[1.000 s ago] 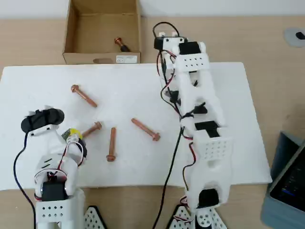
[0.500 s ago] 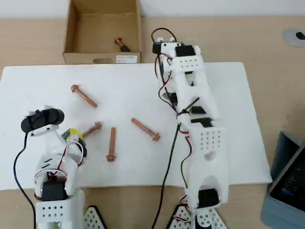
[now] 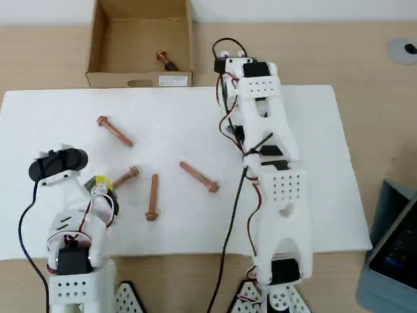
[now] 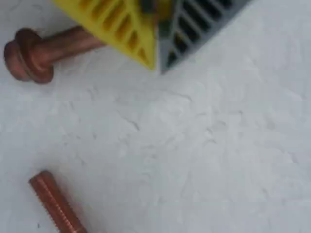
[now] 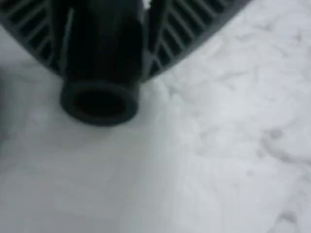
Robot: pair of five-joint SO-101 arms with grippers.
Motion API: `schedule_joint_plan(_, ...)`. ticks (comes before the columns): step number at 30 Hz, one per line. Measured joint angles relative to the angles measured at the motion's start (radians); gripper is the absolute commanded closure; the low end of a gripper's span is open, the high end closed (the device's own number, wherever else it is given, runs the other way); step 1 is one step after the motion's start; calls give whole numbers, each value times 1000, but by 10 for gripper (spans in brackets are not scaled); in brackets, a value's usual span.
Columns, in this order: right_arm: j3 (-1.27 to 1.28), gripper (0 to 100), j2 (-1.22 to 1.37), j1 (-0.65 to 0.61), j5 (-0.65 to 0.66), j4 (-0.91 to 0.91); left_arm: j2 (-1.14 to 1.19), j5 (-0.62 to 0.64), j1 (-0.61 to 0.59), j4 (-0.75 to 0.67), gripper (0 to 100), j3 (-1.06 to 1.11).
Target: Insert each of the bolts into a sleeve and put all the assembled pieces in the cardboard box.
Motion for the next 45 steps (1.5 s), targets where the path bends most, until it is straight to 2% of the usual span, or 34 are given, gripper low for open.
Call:
schedule_joint_plan(8,-133,988,31,-11,0,141,0,0,0,0,998,0)
schedule_joint_plan(20,-299,988,20,-12,0,157,0,0,0,0,998,0)
schedule_joint_plan(31,-298,989,-287,-12,0,157,0,0,0,0,998,0)
schedule_joint_plan(36,-157,989,-491,-12,0,157,0,0,0,0,998,0)
schedule_joint_plan(45,308,989,-939,-12,0,160,0,0,0,0,998,0)
